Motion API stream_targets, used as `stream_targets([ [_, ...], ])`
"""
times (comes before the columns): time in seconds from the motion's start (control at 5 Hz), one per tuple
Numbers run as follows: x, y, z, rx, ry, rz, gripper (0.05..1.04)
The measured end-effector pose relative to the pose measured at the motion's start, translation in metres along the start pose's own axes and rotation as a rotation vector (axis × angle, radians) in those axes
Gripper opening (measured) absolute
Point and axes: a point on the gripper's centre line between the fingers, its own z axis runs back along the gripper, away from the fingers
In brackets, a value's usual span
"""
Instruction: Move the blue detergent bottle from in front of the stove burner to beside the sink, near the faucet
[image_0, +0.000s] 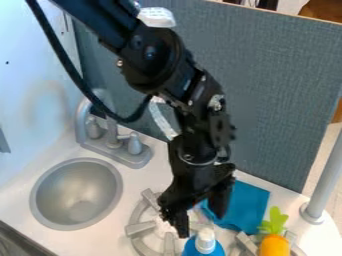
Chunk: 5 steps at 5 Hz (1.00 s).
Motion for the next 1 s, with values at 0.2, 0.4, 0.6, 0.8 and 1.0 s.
stream_targets([
  [0.2, 0.003, 0.0, -0.001, -0.003, -0.019, -0.021, 1.001],
  [0.4, 0.002, 0.0, -0.003, -0.024, -0.018, -0.02, 1.001],
  [0.6, -0.011, -0.003, -0.011, -0.025, -0.008, -0.053, 1.001],
  [0.8, -0.017, -0.007, -0.016, -0.031, -0.01, -0.061, 1.001],
  [1.0, -0.025, -0.01, -0.024, -0.016, -0.019, -0.081, 0.949],
])
